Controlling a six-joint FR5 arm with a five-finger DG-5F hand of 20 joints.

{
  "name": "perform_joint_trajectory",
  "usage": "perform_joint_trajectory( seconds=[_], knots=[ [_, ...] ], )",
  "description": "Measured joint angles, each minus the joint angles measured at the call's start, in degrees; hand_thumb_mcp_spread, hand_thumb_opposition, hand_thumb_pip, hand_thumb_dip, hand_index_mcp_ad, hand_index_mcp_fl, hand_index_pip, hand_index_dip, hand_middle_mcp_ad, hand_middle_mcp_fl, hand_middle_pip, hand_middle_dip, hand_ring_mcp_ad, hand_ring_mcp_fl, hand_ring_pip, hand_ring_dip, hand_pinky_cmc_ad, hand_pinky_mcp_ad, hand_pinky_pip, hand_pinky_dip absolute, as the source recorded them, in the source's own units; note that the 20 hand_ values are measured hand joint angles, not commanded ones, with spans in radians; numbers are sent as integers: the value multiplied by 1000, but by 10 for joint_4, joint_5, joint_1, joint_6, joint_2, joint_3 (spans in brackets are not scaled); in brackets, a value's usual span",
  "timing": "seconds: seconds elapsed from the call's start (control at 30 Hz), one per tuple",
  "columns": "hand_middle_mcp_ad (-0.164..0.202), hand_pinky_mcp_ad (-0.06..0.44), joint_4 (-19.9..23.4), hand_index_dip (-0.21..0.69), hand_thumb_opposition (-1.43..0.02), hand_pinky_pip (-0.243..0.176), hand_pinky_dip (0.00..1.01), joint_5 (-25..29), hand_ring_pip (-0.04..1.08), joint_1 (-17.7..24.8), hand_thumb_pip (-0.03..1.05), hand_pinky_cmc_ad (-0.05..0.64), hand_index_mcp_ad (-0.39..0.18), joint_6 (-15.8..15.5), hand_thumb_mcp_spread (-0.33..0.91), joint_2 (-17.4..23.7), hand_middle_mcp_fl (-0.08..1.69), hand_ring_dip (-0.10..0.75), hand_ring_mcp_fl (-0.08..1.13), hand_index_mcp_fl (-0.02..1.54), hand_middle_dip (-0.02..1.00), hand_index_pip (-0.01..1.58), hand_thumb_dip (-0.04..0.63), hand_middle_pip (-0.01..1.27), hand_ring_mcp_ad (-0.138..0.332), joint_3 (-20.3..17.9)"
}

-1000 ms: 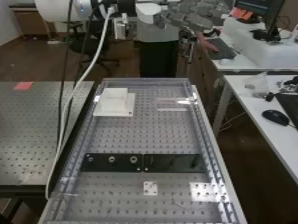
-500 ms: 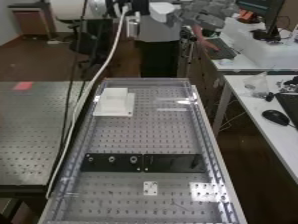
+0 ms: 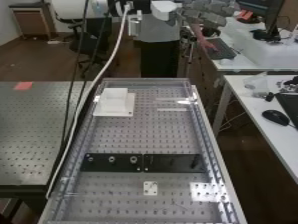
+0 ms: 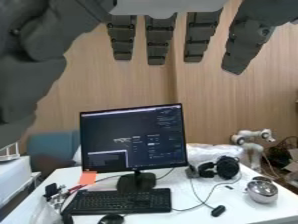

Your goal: Grab the chopstick and place it in the clear container

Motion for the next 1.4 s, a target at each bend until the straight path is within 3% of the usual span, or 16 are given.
perform_joint_trajectory(
  seconds=[1.4],
  knots=[
    [23,316,9,192,-665,-124,162,12,79,12,443,461,-129,-3,173,6,5,101,12,40,185,70,0,119,131,-9]
  ],
)
